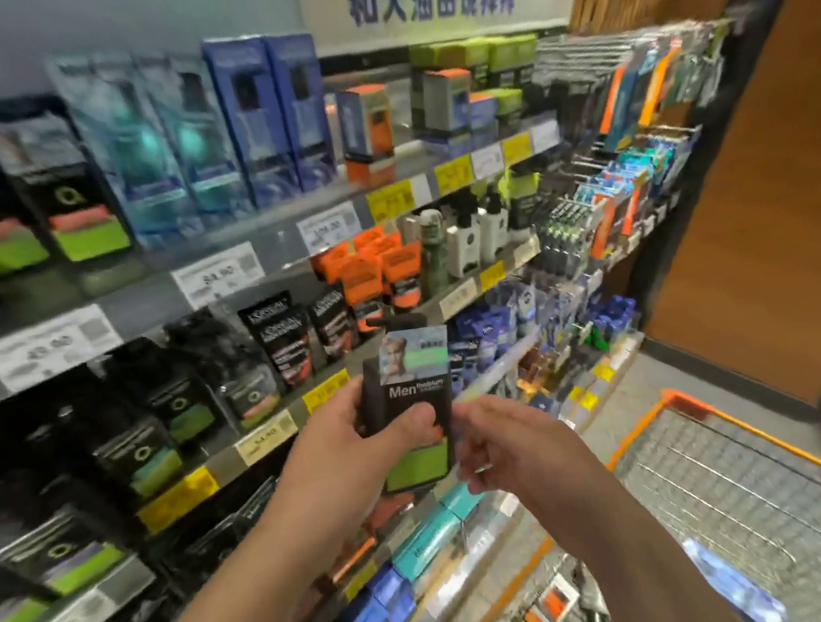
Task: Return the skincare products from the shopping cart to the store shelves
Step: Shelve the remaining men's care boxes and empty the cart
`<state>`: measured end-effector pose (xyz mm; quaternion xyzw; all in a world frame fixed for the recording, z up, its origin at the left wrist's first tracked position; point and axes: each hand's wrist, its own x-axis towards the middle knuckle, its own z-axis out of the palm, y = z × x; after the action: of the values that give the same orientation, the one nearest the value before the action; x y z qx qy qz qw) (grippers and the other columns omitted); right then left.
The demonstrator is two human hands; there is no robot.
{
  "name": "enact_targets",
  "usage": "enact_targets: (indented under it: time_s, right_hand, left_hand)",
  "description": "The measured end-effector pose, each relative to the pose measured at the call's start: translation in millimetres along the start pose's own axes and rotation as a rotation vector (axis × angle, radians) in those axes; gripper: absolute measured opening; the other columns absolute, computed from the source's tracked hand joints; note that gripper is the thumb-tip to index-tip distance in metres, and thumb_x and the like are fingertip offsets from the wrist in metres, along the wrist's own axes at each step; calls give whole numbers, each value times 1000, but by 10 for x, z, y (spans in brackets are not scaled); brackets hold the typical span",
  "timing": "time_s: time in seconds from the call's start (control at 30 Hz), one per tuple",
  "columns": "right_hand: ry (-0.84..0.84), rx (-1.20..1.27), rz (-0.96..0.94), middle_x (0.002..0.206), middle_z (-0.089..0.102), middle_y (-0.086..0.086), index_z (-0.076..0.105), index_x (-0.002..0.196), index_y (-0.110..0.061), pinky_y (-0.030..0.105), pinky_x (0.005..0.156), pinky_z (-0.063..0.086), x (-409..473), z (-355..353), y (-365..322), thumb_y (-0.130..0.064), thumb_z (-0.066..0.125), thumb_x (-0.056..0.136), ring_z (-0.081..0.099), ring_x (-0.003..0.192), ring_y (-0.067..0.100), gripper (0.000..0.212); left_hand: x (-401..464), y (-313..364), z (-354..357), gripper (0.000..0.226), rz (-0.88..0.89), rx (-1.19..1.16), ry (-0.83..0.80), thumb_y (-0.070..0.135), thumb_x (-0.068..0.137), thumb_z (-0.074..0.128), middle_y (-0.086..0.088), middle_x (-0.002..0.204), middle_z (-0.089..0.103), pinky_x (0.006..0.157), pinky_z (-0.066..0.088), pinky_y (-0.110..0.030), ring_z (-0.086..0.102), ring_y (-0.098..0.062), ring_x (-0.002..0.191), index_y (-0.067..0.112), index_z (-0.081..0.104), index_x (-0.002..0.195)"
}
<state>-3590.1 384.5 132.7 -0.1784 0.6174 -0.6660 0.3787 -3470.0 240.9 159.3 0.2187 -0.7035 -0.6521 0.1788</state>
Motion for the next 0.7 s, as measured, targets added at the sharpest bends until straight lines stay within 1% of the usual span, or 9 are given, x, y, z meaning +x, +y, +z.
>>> enact_targets:
  time_s: [0.07, 0.1, 0.17, 0.23, 0.33, 0.4, 0.5, 0.6, 0.7]
  right_hand:
    - [-22, -43, -16, 83, 70, 10, 80, 86, -25, 37, 69, 50, 61, 189, -97, -19, 58, 104, 65, 72, 22, 30]
    - [-26, -69, -27, 86, 72, 10, 80, 85, -28, 39, 72, 50, 92, 278, -135, -17, 57, 105, 66, 76, 22, 32]
    - [-43, -91, -54, 90, 72, 9, 78, 90, -24, 41, 75, 52, 137, 455, -219, -13, 55, 106, 66, 79, 21, 30]
    - [-51, -105, -82, 93, 73, 8, 74, 100, -16, 42, 76, 57, 164, 643, -311, -11, 55, 106, 67, 82, 20, 21]
    - [-62, -143, -140, 96, 77, -1, 74, 101, -22, 50, 89, 58, 220, 903, -433, -13, 58, 105, 72, 90, 18, 19]
    - [-81, -186, -167, 97, 77, -6, 76, 97, -30, 45, 90, 61, 254, 1073, -521, -15, 61, 103, 73, 93, 14, 22]
    - [-128, -267, -229, 99, 76, -12, 70, 108, -29, 37, 90, 61, 311, 1312, -605, -18, 67, 100, 72, 93, 7, 14]
    - [-208, -314, -304, 104, 76, -13, 65, 114, -30, 35, 93, 58, 358, 1568, -668, -19, 75, 94, 72, 98, 6, 25]
    - [-239, -390, -388, 105, 76, -10, 64, 115, -34, 35, 90, 59, 407, 1824, -703, -21, 81, 86, 73, 99, 9, 36]
  left_hand:
    - [4, 69, -162, 31, -3, -40, 31, 38, 83, 80, 7, 104, 79, 71, 59, -26, 75, -9, 85, 33, 70, 112]
    - [-4, 115, -240, 33, -2, -48, 37, 42, 83, 83, 7, 106, 78, 78, 60, -30, 76, -12, 90, 34, 71, 112]
    - [-1, 200, -399, 41, -11, -63, 52, 50, 77, 83, 4, 111, 78, 98, 56, -52, 74, -23, 104, 36, 71, 113]
    - [-7, 278, -569, 35, -1, -94, 78, 39, 83, 83, 1, 112, 78, 103, 51, -59, 74, -27, 106, 32, 71, 115]
    - [-8, 370, -798, 25, 15, -132, 114, 20, 93, 73, -4, 111, 78, 101, 53, -56, 74, -27, 104, 24, 69, 118]
    - [-29, 447, -937, 24, 25, -147, 142, 16, 95, 70, -4, 110, 78, 94, 58, -51, 75, -27, 101, 22, 68, 119]
    - [-77, 549, -1134, 22, 53, -153, 199, 16, 96, 69, 0, 105, 79, 89, 60, -47, 76, -22, 97, 22, 67, 117]
    - [-136, 614, -1319, 21, 84, -145, 238, 18, 95, 71, 2, 107, 79, 93, 57, -48, 75, -18, 101, 25, 68, 114]
    - [-166, 667, -1488, 21, 119, -159, 291, 18, 93, 73, 0, 108, 78, 88, 58, -47, 76, -20, 99, 26, 71, 112]
